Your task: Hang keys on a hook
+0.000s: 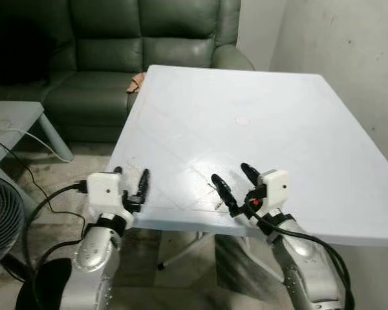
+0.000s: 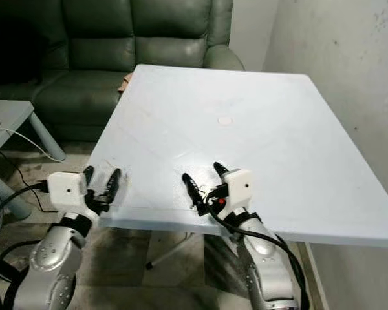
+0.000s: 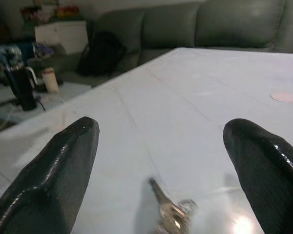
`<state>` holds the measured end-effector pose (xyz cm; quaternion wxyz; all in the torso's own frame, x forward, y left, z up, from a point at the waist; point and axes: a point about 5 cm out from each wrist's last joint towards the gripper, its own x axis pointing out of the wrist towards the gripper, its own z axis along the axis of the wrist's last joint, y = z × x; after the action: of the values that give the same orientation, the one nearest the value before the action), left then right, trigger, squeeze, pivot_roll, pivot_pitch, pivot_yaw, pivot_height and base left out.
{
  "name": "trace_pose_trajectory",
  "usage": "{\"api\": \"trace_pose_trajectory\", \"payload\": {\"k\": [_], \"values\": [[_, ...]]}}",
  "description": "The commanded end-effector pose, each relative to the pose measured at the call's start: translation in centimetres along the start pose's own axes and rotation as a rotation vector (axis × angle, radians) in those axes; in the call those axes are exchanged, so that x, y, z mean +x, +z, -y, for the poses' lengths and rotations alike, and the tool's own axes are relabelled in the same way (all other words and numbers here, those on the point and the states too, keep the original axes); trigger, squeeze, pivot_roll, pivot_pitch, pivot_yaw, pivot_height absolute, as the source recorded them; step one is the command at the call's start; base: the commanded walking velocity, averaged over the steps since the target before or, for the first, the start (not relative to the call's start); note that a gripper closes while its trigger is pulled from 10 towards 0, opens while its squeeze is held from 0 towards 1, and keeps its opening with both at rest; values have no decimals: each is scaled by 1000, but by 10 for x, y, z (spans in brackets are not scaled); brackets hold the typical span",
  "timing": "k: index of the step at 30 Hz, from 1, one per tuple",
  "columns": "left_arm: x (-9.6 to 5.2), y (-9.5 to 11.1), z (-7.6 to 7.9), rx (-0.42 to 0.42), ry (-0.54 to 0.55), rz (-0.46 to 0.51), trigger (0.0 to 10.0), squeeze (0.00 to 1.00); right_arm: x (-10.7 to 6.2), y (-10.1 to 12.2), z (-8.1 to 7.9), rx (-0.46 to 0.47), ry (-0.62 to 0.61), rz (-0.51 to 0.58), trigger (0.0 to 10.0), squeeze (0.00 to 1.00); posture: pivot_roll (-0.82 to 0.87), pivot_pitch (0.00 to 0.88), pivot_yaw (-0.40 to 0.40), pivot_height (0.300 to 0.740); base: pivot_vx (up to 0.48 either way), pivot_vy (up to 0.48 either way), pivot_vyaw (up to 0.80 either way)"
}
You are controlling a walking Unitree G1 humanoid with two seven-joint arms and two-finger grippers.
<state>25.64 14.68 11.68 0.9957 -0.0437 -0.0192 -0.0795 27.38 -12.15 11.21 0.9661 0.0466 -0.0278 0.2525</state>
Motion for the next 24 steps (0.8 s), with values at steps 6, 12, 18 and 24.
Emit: {"api": "trace_pose_trajectory", "payload": {"k": [6,12,18,24], "values": [[-10,-8,9,31,-72,-16,10000,0,6,0,-1,-62,17,-53,10000,0,-124,38,2,740,0,0,0],[-16,-14,18,50,-118,-35,10000,0,13,-6,2,-107,-53,-140,10000,0,-122,42,0,740,0,0,0],[-19,-15,25,57,-159,-40,10000,0,25,-12,-3,-109,-112,-201,10000,0,-114,54,-4,740,0,0,0],[-22,-17,30,72,-191,-51,10000,0,41,-19,-9,-40,-229,-269,10000,0,-102,62,-5,740,0,0,0]]}}
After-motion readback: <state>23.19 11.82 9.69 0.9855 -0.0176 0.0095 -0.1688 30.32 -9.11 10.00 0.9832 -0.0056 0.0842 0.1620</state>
